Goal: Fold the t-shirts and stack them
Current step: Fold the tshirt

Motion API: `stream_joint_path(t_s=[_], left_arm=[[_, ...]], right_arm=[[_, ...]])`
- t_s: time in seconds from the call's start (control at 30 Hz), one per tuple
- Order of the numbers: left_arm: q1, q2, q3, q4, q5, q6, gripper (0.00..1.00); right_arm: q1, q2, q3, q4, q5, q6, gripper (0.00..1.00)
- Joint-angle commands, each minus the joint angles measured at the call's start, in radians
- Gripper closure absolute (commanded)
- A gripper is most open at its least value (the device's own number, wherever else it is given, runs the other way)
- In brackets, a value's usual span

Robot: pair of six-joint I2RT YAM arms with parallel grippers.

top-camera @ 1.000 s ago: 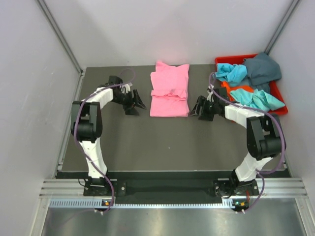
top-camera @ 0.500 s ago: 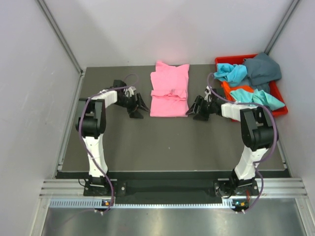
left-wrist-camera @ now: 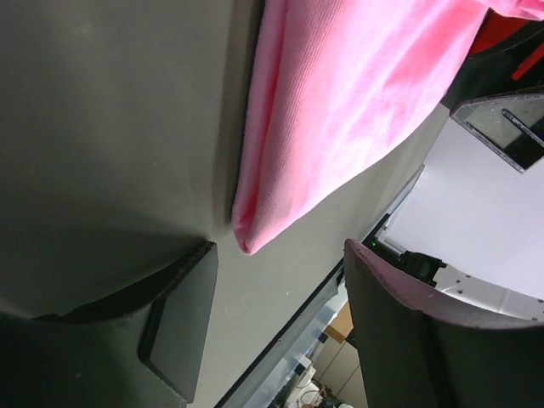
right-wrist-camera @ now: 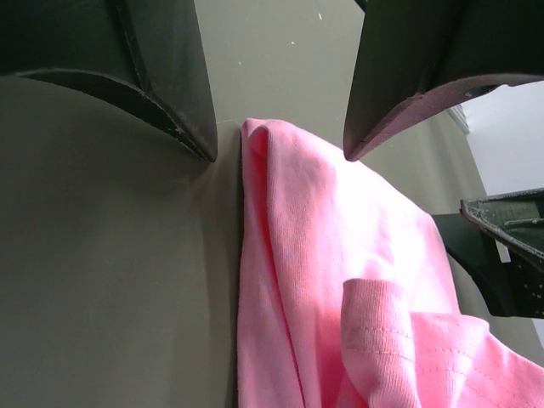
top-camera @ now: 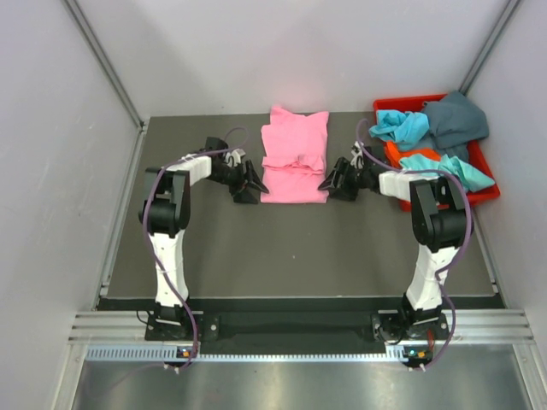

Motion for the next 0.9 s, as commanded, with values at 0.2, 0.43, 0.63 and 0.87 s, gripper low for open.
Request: stream_joint_path(t_s=[0.2, 0.43, 0.63, 0.87], left_arm=[[-0.007, 0.046, 0.018, 0.041, -0.017, -0.004, 0.35], [-0.010, 0.053, 0.020, 0.047, -0.009, -0.013, 0.39], [-0.017, 0.053, 0.018, 0.056, 0.000, -0.022, 0.41], [-0.022, 0.056, 0.012, 0.061, 0.003, -0.025, 0.43]], right_arm=[[0.027, 0.000, -0.022, -0.024, 0.018, -0.002, 0.39], [0.052, -0.009, -0.027, -0.041, 0.010, 0.002, 0.39], [0.067, -0.034, -0.057, -0.049, 0.014, 0.009, 0.39], [0.069, -0.060, -0.108, -0.037, 0.025, 0.007, 0.39]])
